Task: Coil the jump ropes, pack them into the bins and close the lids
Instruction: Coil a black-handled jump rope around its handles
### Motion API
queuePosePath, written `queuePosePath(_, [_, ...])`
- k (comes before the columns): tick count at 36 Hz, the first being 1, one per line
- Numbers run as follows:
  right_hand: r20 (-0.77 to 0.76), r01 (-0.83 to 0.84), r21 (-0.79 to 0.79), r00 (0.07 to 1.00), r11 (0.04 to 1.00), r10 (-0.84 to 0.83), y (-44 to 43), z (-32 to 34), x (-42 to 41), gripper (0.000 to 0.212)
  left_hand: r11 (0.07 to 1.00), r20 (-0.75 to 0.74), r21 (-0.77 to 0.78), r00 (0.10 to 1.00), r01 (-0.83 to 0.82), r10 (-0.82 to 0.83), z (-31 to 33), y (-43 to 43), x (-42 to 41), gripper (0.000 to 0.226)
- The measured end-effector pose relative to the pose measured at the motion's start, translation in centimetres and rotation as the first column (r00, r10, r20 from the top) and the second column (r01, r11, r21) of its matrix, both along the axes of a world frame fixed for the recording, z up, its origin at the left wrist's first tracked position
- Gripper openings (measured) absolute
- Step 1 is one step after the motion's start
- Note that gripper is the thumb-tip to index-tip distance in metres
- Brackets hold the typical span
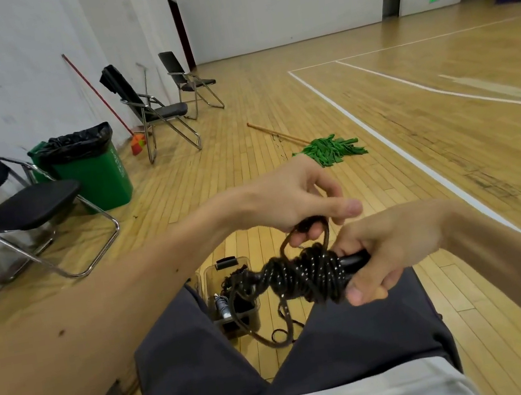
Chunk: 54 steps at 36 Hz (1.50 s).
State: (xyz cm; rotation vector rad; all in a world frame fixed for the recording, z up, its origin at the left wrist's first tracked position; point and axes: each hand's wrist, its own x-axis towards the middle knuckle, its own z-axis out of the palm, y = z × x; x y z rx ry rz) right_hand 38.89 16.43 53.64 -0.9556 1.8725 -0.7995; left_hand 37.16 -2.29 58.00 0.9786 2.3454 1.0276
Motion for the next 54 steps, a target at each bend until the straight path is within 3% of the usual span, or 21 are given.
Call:
queuePosePath(4, [0.181, -0.067, -0.337, 0.974, 0.939, 0.134, -0.2, -0.4, -0.9, 0.046, 0.973, 0.041, 0.207, 0.994, -0.107, 0.101, -0.9, -0.1, -1.1, 0.029])
queuePosePath(7, [0.270, -0.016, -0.538, 0.944, 0.843, 0.190, -0.5, -1.1, -1.9, 0.052, 0.928, 0.102, 0.214, 0.951, -0.307, 0.291, -4.7, -1.7, -5.6, 0.029])
queuePosePath(8, [0.315, 0.030, -0.584, 0.930, 0.811, 0.192, -0.5, -1.4, -2.2, 0.049, 0.915, 0.122, 0.217, 0.939, -0.342, 0.322, -5.8, -2.0, -6.7, 0.030])
queuePosePath(11, [0.423, 0.176, -0.682, 0.887, 0.710, 0.186, -0.5, -2.1, -2.7, 0.026, 0.847, 0.067, 0.457, 0.961, -0.270, 0.270, -3.8, -1.1, -2.5, 0.022])
queuePosePath(13, [0.477, 0.268, -0.701, 0.865, 0.661, 0.156, -0.8, -2.5, -2.8, 0.016, 0.784, 0.049, 0.549, 0.948, -0.289, 0.315, -3.1, -0.4, -0.7, 0.023])
queuePosePath(16, [0.547, 0.431, -0.682, 0.837, 0.591, 0.021, -1.2, -2.5, -3.1, 0.020, 0.701, 0.106, 0.605, 0.910, -0.378, 0.400, -4.0, -0.6, -1.8, 0.025])
queuePosePath(18, [0.571, 0.518, -0.663, 0.817, 0.540, -0.083, -1.8, -2.1, -3.3, 0.024, 0.652, 0.208, 0.618, 0.891, -0.440, 0.404, -4.3, -0.7, -2.0, 0.031])
queuePosePath(21, [0.615, 0.635, -0.607, 0.756, 0.477, -0.224, -2.9, -1.2, -3.8, 0.024, 0.522, 0.408, 0.660, 0.841, -0.540, 0.355, -4.7, -0.7, -2.2, 0.023])
queuePosePath(25, [0.656, 0.731, -0.525, 0.674, 0.436, -0.340, -4.1, -0.5, -5.1, 0.022, 0.438, 0.585, 0.584, 0.728, -0.684, 0.357, -4.2, -1.0, -3.3, 0.021])
queuePosePath(30, [0.643, 0.778, -0.449, 0.623, 0.439, -0.446, -4.9, -0.6, -6.9, 0.021, 0.351, 0.753, 0.466, 0.572, -0.812, 0.324, -3.7, -2.7, -4.6, 0.038])
queuePosePath(34, [0.545, 0.786, -0.363, 0.615, 0.501, -0.570, -5.9, -2.0, -8.8, 0.020, 0.379, 0.784, 0.399, 0.525, -0.835, 0.331, -4.1, -4.5, -5.3, 0.048])
queuePosePath(40, [0.358, 0.723, -0.259, 0.688, 0.641, -0.631, -8.6, -5.8, -11.2, 0.018, 0.407, 0.828, 0.294, 0.443, -0.865, 0.343, -5.7, -7.8, -7.2, 0.042])
queuePosePath(43, [0.144, 0.705, -0.208, 0.708, 0.678, -0.691, -10.8, -7.5, -12.2, 0.017, 0.356, 0.846, 0.228, 0.366, -0.906, 0.388, -7.4, -9.0, -8.3, 0.020])
queuePosePath(48, [-0.288, 0.633, -0.161, 0.704, 0.757, -0.649, -15.2, -11.2, -14.0, 0.015, 0.249, 0.872, 0.106, 0.210, -0.963, 0.442, -12.3, -10.9, -11.4, 0.018])
queuePosePath(51, [-0.485, 0.632, -0.101, 0.643, 0.769, -0.593, -17.9, -14.3, -14.9, 0.020, 0.189, 0.865, 0.040, 0.129, -0.981, 0.485, -15.7, -11.7, -13.3, 0.034])
queuePosePath(54, [-0.508, 0.611, -0.041, 0.669, 0.791, -0.543, -20.1, -17.5, -16.1, 0.026, 0.125, 0.843, -0.025, 0.046, -0.992, 0.536, -19.5, -13.3, -15.0, 0.052])
